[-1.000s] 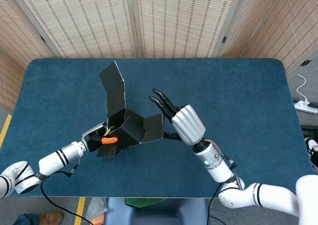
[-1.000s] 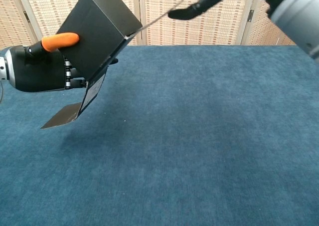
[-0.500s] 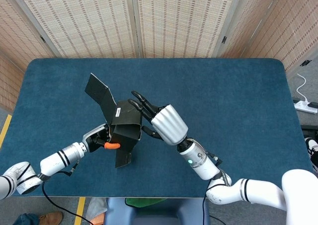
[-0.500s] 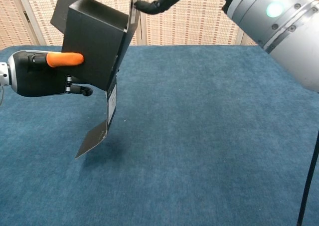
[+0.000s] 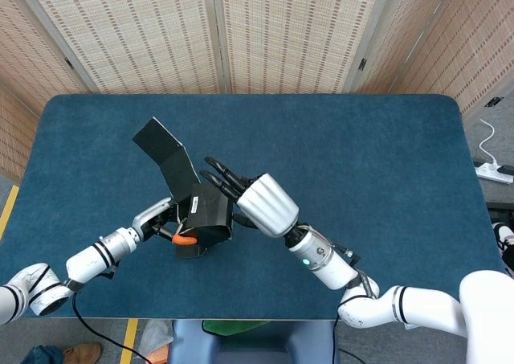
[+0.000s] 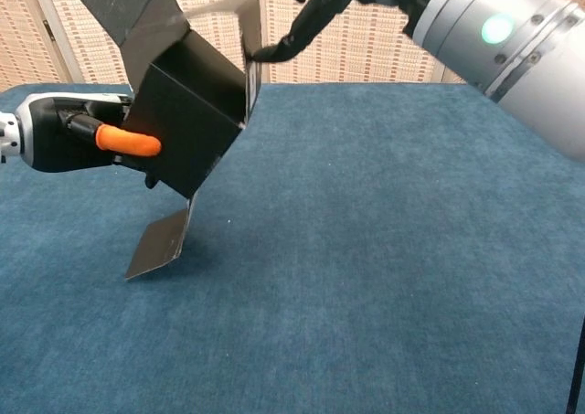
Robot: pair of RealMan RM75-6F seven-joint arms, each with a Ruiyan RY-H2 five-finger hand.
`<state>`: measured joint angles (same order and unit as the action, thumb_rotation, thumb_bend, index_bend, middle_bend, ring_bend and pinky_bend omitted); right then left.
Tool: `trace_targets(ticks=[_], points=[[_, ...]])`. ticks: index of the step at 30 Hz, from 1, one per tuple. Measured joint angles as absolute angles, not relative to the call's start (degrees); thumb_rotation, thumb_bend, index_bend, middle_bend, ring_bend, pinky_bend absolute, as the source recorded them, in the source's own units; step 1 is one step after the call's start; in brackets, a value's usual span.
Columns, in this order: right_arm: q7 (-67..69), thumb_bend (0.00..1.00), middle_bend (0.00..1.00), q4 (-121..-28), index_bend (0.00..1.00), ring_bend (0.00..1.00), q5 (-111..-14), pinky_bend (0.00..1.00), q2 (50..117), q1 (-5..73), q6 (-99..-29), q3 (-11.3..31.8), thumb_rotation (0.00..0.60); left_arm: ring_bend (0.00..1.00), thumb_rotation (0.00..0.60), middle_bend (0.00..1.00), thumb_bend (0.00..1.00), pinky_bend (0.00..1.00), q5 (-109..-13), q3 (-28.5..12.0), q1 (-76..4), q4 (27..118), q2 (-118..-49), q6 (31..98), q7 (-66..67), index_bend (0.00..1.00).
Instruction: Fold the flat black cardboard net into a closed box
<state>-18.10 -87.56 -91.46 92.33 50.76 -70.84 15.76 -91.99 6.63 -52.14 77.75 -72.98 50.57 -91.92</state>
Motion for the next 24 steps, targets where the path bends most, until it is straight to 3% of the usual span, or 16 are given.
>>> trace_targets(ticks=[9, 20, 24], points=[[-21.5, 0.0, 0.04, -84.1, 0.0, 0.67, -93.6, 1.0, 93.9, 52.0, -67.9, 12.3, 0.6, 0.54, 0.6, 0.36, 0.16, 0.56, -85.8, 3.3, -52.5, 82.2, -72.4, 45.0, -75.5, 0.4], [-20.1, 0.0, 0.15, -75.4, 0.0, 0.71, -97.2, 1.0, 98.3, 52.4, -68.5, 9.0, 0.6, 0.54, 0.6, 0.35, 0.16, 0.56, -81.1, 1.5, -52.1, 81.6, -74.6, 41.0, -61.6, 0.4], [-18.7, 0.01, 0.2, -70.9, 0.05, 0.72, -98.7, 1.0, 100.8, 52.4, -69.2, 7.5, 0.6, 0.54, 0.6, 0.35, 0.16, 0.56, -78.6, 0.8, -51.6, 80.7, -76.4, 40.0, -54.7, 0.4]])
